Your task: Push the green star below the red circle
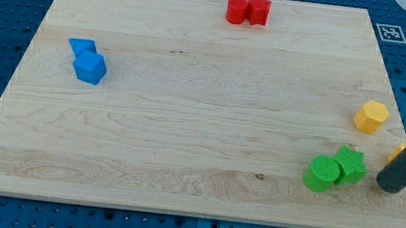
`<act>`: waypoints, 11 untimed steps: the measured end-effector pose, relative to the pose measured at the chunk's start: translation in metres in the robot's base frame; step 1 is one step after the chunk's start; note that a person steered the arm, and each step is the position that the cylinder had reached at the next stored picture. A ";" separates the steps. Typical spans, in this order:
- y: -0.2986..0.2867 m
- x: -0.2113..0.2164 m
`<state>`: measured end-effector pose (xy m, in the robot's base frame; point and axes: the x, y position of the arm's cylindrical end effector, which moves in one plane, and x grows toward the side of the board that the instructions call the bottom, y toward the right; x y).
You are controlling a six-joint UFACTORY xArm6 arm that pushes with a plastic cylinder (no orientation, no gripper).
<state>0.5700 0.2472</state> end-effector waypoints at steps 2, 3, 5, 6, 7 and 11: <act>-0.081 -0.040; -0.119 -0.086; -0.112 -0.044; -0.135 -0.053; -0.153 -0.105; -0.169 -0.145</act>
